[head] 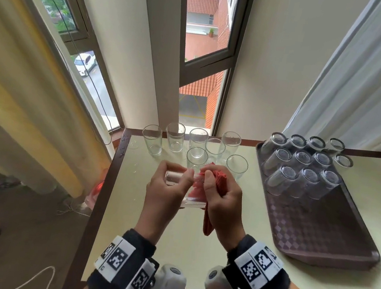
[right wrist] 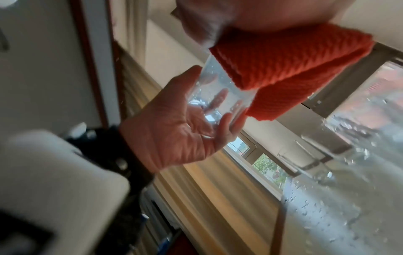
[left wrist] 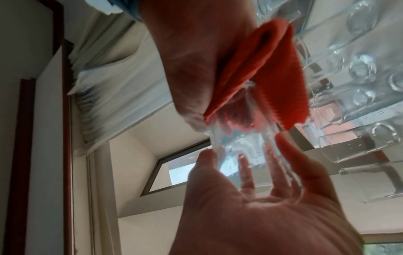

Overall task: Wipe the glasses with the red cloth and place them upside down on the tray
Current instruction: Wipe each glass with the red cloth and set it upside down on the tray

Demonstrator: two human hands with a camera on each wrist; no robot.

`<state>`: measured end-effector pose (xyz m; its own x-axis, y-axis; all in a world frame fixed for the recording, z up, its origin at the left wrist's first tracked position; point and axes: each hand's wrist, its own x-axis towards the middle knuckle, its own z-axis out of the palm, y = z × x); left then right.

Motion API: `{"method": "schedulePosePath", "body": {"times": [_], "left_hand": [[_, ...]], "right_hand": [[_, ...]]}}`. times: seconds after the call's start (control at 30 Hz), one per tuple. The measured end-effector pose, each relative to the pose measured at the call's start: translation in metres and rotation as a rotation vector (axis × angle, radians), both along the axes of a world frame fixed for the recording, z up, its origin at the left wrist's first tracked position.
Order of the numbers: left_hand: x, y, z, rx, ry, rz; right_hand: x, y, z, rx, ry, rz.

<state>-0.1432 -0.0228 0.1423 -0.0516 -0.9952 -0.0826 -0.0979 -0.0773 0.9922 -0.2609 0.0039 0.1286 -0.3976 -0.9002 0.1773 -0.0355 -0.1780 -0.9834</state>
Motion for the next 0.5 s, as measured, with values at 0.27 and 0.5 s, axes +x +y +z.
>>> {"method": "schedulePosePath", "body": {"times": [0.27,0.5], "left_hand": [[0.002,0.006,0.004,-0.2,-0.212,-0.104],[-0.014,0.014,-0.016,-0.286,0.028,0.041]], "right_hand": [[-0.009,0.0,-0.002,0.302,-0.597,-0.006],[-0.007,-0.005,0.0,0.397,-0.919,-0.038]]}}
